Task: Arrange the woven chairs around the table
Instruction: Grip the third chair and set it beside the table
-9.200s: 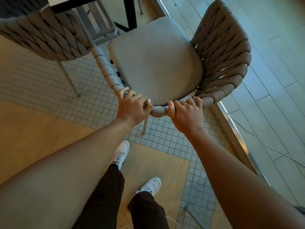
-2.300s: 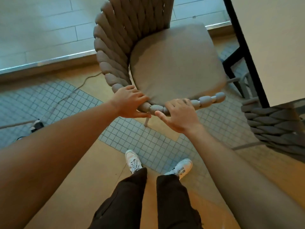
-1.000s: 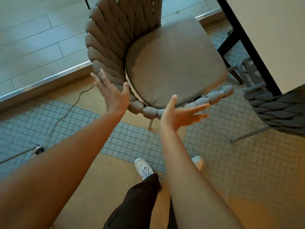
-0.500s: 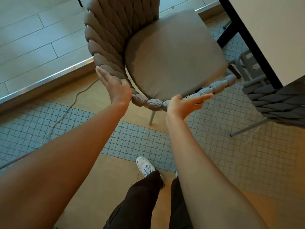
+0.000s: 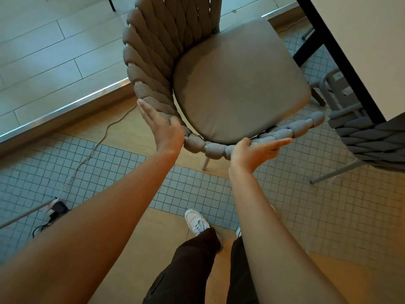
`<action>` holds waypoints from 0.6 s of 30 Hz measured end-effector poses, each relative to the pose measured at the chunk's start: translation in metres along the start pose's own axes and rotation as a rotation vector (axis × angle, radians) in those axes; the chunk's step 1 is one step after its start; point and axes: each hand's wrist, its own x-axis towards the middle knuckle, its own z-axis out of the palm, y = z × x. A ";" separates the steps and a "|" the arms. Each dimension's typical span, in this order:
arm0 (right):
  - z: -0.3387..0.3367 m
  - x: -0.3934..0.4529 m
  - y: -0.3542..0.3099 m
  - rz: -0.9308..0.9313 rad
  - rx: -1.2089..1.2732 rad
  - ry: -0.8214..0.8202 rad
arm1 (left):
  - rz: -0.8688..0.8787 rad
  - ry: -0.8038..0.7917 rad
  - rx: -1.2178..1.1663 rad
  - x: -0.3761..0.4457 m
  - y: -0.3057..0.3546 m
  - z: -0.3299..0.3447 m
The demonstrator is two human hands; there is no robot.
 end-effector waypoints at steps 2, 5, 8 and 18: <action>-0.003 0.003 0.000 0.002 -0.015 -0.021 | -0.005 0.012 -0.006 -0.001 0.000 0.002; -0.009 0.007 0.002 -0.009 -0.040 -0.046 | -0.013 0.026 -0.008 -0.004 0.001 0.005; -0.014 0.016 0.001 0.001 -0.033 -0.055 | -0.013 0.026 -0.015 -0.012 0.002 0.012; -0.010 0.032 -0.007 -0.010 -0.040 -0.061 | -0.011 0.016 0.002 -0.007 0.010 0.026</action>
